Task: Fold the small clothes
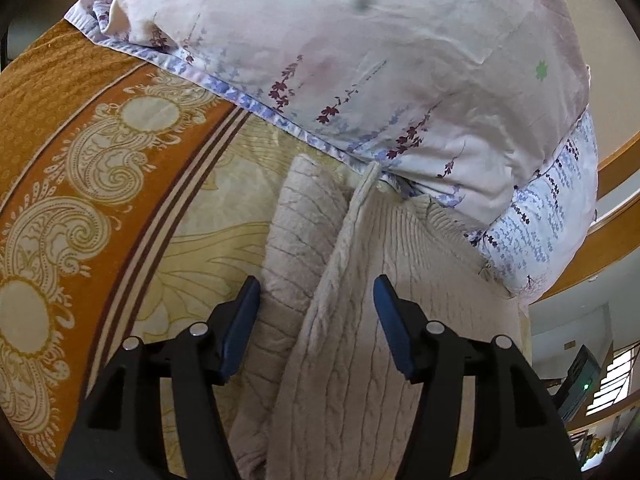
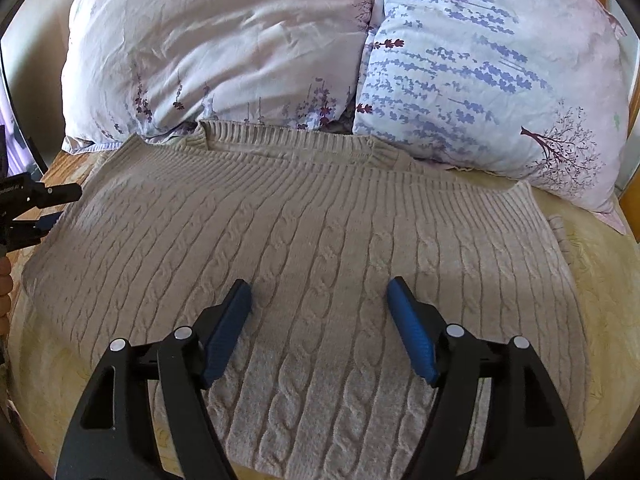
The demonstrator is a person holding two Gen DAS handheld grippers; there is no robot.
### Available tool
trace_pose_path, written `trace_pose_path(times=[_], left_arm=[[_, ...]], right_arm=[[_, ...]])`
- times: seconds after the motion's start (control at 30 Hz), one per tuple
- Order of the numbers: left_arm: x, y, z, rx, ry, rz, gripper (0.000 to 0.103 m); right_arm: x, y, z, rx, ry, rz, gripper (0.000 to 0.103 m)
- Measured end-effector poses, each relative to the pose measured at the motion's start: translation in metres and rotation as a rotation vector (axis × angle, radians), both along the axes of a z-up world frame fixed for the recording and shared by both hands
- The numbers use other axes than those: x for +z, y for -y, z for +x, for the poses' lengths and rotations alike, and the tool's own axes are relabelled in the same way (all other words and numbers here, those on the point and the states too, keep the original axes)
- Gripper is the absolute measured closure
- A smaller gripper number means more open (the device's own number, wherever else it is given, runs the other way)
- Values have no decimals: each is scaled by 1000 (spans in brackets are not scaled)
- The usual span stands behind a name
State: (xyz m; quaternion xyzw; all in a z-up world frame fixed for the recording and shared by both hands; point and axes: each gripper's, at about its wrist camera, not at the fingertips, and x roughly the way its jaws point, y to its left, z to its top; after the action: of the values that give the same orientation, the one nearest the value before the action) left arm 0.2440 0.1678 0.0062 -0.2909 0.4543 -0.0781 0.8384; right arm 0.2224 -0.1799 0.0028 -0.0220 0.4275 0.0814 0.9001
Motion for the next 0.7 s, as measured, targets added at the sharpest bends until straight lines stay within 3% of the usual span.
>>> trace_pose_path(times=[0.47, 0.63, 0.7], left_arm=[[-8, 9, 5, 6, 2, -95, 57], [-13, 7, 6, 16, -10, -156, 78], [-11, 5, 4, 26, 0, -200, 81]], right_arm=[[-3, -1, 2, 16, 8, -2, 28], [-3, -1, 2, 21, 12, -2, 27], [-3, 0, 3, 22, 9, 6, 27]])
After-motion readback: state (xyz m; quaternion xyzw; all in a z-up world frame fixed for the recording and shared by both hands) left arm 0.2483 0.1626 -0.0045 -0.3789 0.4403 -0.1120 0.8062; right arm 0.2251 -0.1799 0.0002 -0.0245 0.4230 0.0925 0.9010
